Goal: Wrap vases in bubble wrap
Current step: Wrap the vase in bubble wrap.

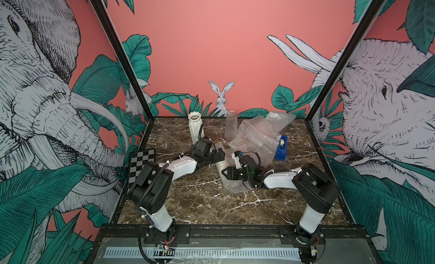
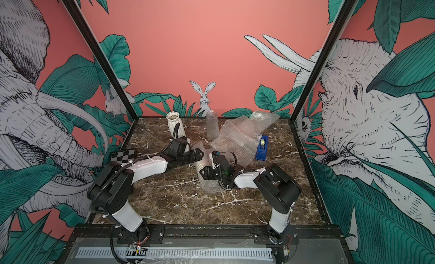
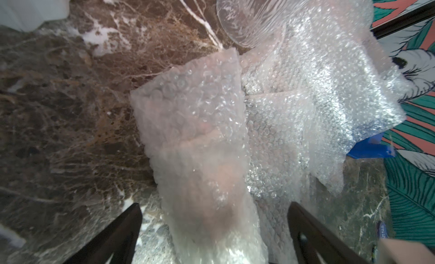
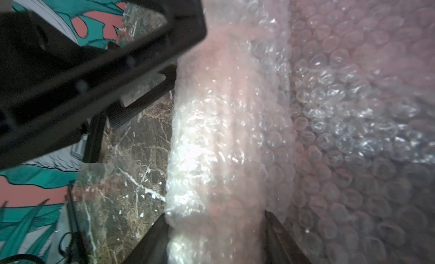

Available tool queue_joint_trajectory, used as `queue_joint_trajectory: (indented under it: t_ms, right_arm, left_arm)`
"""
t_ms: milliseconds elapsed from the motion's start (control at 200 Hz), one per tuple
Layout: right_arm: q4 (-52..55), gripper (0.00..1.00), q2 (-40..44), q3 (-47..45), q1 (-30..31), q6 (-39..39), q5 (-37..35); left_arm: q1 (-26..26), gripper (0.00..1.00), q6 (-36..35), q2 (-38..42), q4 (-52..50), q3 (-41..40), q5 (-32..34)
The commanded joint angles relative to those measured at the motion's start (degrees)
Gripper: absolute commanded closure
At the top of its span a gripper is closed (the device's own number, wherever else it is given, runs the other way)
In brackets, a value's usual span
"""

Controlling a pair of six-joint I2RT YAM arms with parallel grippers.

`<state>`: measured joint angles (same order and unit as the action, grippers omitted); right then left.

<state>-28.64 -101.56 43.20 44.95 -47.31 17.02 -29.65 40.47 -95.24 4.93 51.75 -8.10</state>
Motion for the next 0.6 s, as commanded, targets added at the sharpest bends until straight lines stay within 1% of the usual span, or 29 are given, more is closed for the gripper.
queue_joint_trajectory:
  t_ms: [0,55,105,265,360,485,560,595]
  right_arm:
    - [-7.51,0.47,-3.17,-3.63,-0.53,-8.63,4.62]
    - [-9.48,0.47,-3.45,-4.80,-0.80,-10.22,4.73]
    - [-11.80,0.48,-3.60,-5.61,-0.98,-11.01,4.65]
    - [-13.30,0.47,-3.47,-6.76,-1.47,-12.01,4.17]
    - [-14.30,0.47,-3.69,-6.88,-1.86,-12.57,4.51]
    - [-12.88,0.43,-3.11,-6.65,-2.00,-11.66,4.17]
    - [-10.08,0.40,-1.68,-6.09,-1.99,-9.68,3.05]
    - [-6.79,0.37,-0.75,-5.78,-2.04,-8.42,2.32]
  left_arm:
    - [0.49,0.04,0.45,2.03,2.76,-2.40,-0.25]
    - [0.53,0.06,0.49,1.44,3.17,-2.47,-0.40]
    - [0.59,0.09,0.49,0.53,3.32,-2.15,-0.76]
    - [0.69,0.20,1.28,-2.25,5.80,-1.92,-2.53]
    - [0.73,0.25,1.35,-3.73,5.69,-1.03,-3.93]
    - [0.62,0.28,0.75,-5.12,4.56,-0.56,-3.53]
    - [0.66,0.31,0.49,-5.62,3.36,-0.38,-2.91]
    - [0.65,0.31,0.32,-5.63,2.79,-0.38,-2.43]
